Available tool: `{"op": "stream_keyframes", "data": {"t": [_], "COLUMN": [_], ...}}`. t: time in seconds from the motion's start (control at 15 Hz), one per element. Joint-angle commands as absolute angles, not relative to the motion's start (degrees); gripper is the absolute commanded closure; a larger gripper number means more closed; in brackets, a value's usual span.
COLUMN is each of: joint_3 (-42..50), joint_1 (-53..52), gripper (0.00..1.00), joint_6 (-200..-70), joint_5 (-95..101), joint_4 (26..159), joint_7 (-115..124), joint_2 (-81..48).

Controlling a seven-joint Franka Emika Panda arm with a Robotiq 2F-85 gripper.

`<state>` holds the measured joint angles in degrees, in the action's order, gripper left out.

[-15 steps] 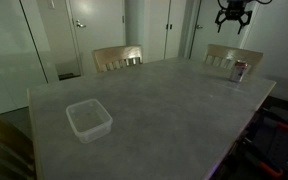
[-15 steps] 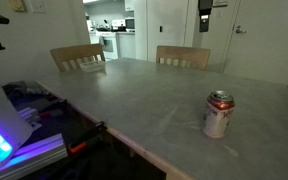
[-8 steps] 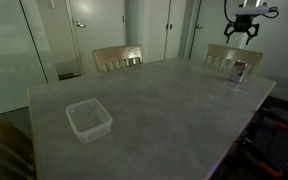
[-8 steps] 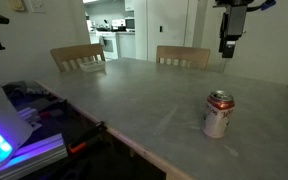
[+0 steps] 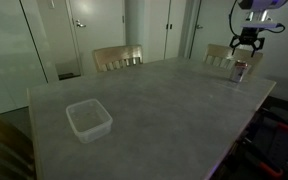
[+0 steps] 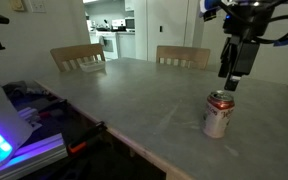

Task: Move the can to the left

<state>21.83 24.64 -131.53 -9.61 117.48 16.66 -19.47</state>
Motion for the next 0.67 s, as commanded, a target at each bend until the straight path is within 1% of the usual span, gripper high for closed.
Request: {"op": "stream_keyframes", "data": {"t": [0.0, 0.47, 0.53, 0.6], "joint_3": [21.2, 21.3, 21.2, 21.2], "joint_1": [26.7, 27.2, 27.2, 27.2], "gripper": [0.0, 0.0, 0.25, 0.26], "joint_6": [-131.1, -131.6, -131.5, -131.5], "joint_5": [-11.9, -12.3, -12.5, -12.5], "joint_4": [117.7, 119.7, 119.8, 119.9], "joint_7": [9.7, 7.3, 7.3, 7.3], "joint_2": [-21.1, -21.6, -21.5, -21.4]}}
